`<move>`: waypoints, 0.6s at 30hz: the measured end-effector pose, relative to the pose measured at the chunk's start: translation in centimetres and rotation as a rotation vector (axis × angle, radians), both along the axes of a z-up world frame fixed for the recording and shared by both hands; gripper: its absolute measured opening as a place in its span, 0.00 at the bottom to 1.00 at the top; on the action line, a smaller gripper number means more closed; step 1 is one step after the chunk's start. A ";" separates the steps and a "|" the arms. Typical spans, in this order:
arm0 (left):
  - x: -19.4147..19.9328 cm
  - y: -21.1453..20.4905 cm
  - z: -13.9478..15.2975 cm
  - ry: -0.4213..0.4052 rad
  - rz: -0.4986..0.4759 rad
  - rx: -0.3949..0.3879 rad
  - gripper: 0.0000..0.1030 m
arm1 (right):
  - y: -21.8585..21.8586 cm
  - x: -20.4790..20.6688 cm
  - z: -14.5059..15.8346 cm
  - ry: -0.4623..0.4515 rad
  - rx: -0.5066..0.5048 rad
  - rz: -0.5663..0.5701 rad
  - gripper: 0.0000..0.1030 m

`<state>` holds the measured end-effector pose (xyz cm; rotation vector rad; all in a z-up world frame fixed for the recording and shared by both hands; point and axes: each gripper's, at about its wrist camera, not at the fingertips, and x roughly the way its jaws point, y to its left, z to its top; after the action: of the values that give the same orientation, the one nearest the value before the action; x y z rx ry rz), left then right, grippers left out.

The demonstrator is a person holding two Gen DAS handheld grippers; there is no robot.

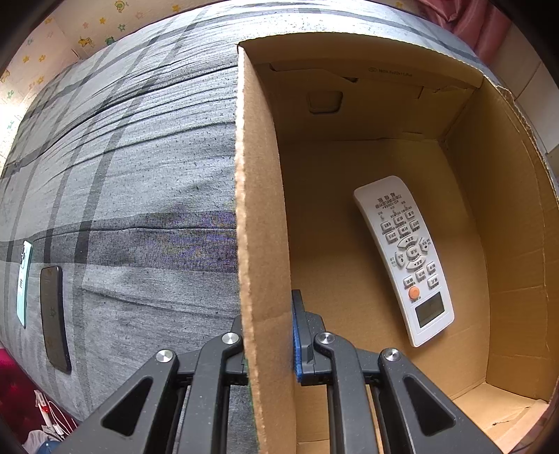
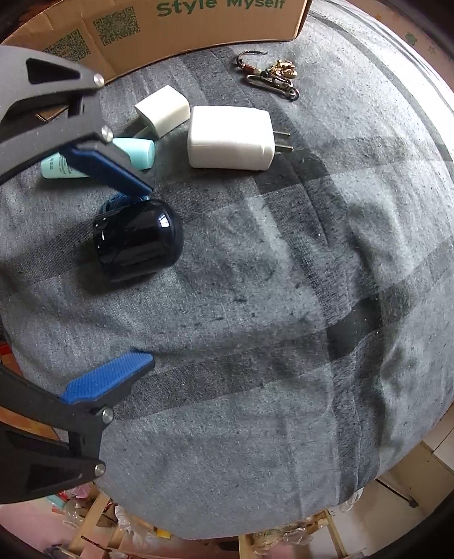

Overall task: Organize rigid objects
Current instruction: 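Grasp the black round object with the right gripper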

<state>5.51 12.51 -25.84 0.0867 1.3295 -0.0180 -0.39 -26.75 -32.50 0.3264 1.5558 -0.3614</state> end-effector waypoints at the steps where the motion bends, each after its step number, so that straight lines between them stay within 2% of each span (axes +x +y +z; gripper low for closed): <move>1: 0.0 0.0 0.0 0.000 0.000 0.000 0.13 | 0.1 -0.1 0.1 0.006 0.001 -0.003 0.78; 2: 0.0 0.0 0.0 0.000 0.001 -0.001 0.13 | 0.0 -0.2 0.1 0.006 0.014 -0.007 0.63; 3: 0.0 0.1 0.0 0.000 0.002 -0.002 0.13 | 0.0 0.1 0.2 0.007 0.026 -0.014 0.42; 7: -0.1 0.1 0.1 -0.002 0.001 0.003 0.13 | -0.3 1.1 0.9 0.027 0.037 -0.035 0.39; 14: -0.2 0.1 0.1 -0.005 0.005 0.003 0.13 | 1.0 1.7 2.8 0.021 0.037 -0.001 0.39; 18: -0.3 0.1 0.1 -0.005 0.008 0.002 0.13 | 2.2 2.8 4.4 0.015 0.007 0.062 0.39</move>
<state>5.25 12.56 -25.71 0.0832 1.3245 -0.0099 2.45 -24.56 -28.14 0.2810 1.5784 -0.3113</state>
